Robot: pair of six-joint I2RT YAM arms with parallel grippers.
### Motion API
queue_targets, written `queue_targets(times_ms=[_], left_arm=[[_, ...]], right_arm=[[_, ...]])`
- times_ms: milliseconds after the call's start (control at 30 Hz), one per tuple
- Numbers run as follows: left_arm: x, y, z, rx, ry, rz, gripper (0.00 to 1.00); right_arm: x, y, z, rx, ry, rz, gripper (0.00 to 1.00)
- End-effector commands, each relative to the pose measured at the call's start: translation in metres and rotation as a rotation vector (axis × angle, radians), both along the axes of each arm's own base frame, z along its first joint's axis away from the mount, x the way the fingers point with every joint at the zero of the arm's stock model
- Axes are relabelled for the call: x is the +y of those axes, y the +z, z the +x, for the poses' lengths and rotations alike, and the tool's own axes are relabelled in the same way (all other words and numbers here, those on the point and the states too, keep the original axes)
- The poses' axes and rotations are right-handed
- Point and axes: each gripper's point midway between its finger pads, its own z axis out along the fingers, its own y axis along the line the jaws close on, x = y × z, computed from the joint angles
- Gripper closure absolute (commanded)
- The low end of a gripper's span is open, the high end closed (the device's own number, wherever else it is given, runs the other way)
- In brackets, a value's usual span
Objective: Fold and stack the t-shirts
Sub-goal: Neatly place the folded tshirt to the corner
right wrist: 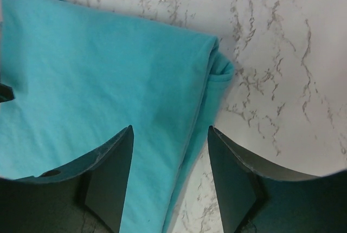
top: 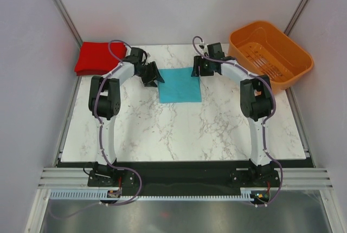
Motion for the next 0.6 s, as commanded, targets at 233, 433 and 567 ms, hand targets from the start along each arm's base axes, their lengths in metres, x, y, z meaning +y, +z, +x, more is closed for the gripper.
queue_targets(times_ms=[233,433,567], left_arm=[[0.011,0.002,0.027,-0.083,-0.019,0.024,0.40],[0.018,-0.006,0.031,-0.071,-0.013,0.014,0.41],[0.019,-0.013,0.031,-0.068,-0.025,0.016,0.41]], right_arm=[[0.006,-0.029,0.032,-0.035,0.038,-0.031,0.35],[0.009,-0.052,0.026,0.022,0.060,0.035,0.45],[0.002,-0.058,0.023,0.017,0.028,0.088,0.55]])
